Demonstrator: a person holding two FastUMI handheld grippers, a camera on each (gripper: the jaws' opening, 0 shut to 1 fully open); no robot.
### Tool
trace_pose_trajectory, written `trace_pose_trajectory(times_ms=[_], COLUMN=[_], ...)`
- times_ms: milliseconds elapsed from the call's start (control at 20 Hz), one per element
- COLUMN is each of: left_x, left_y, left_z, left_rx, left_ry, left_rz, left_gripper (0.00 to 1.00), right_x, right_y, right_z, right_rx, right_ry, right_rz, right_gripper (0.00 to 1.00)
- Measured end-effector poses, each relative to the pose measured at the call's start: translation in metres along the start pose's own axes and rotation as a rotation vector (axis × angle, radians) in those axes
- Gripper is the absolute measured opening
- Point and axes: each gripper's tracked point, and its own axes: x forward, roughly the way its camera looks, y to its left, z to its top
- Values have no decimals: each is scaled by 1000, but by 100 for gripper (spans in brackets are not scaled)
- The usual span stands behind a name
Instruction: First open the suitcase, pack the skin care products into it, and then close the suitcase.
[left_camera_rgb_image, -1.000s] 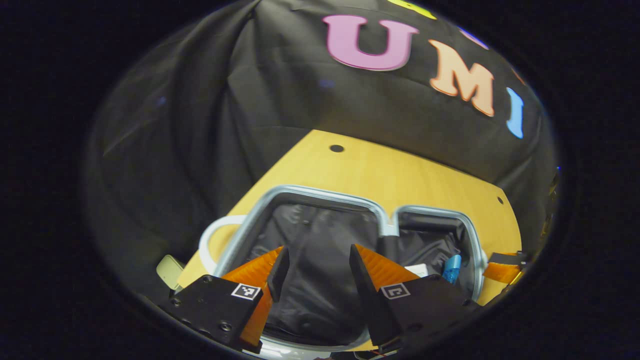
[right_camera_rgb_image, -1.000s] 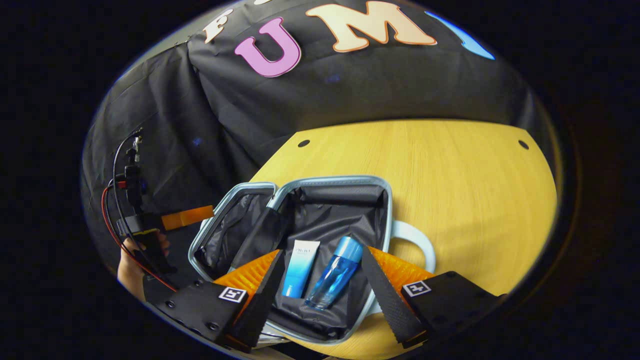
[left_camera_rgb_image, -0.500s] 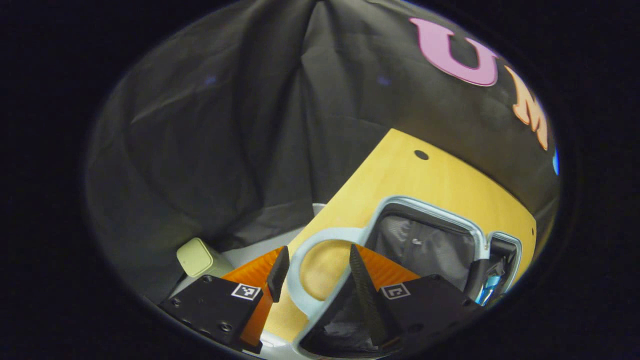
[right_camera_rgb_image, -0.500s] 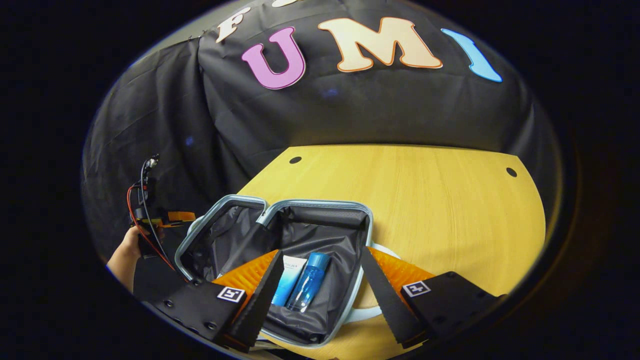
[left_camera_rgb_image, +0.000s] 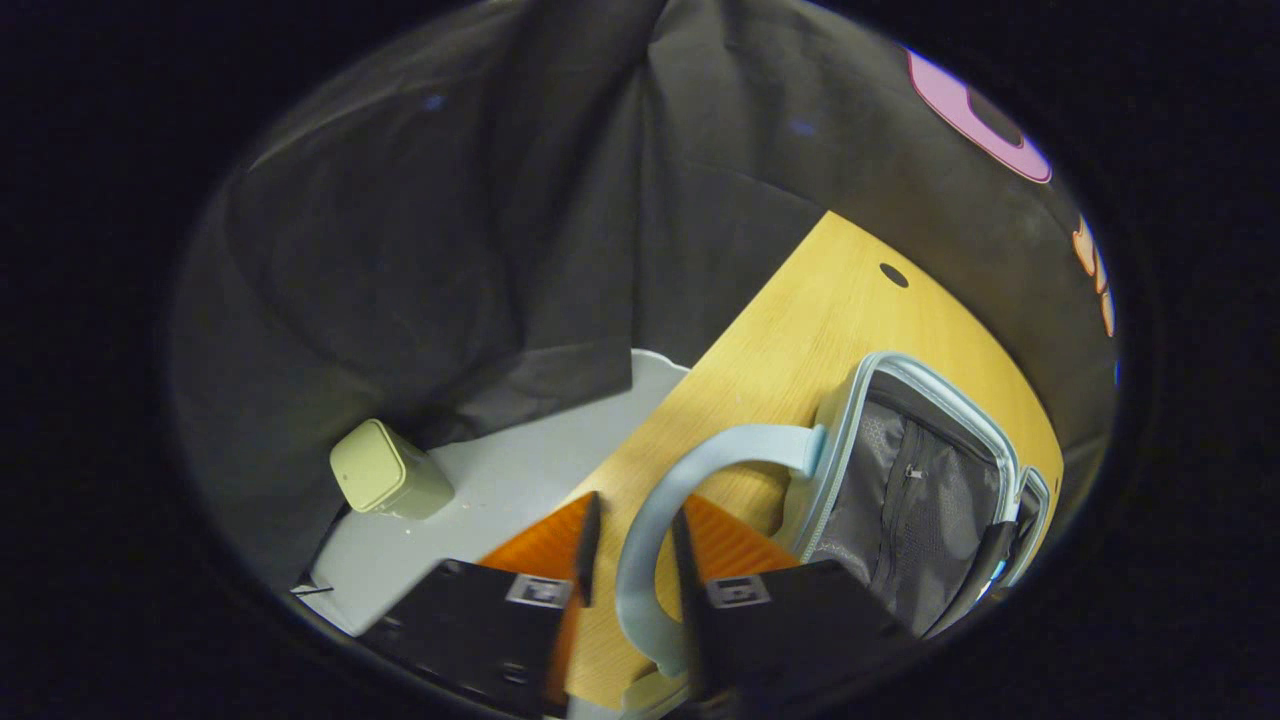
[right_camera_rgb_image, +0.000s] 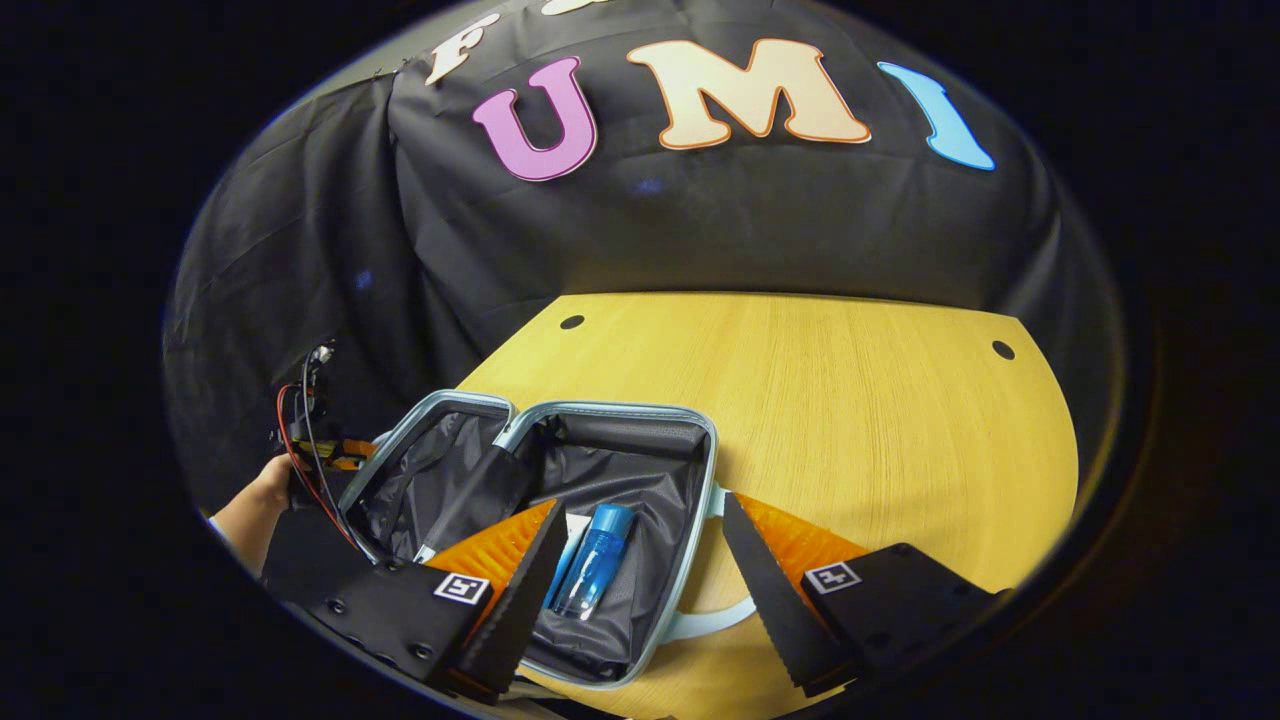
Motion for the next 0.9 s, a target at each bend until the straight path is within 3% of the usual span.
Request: trace_pose_trajectory(times_ms=[50,150,400,900], left_x=[-3,-16,-79,-200], left_y=[1,-6,-18,-91], left_z=[1,8,40,72], left_rx=[27,81,188,281], left_ry=[3,-26,-170,-377], left_rz=[-2,-1,50,-41], left_gripper=[20,8,5,4], right_x=[-1,-5,-16,-48], right_y=[0,-1,-2,-22], right_z=[1,6,14,19], right_rx=[-2,-5,-38,-91], right_ry=[-7,-28,-78,-144], right_rz=[3,9,43,109], right_gripper=[98,98,98,98])
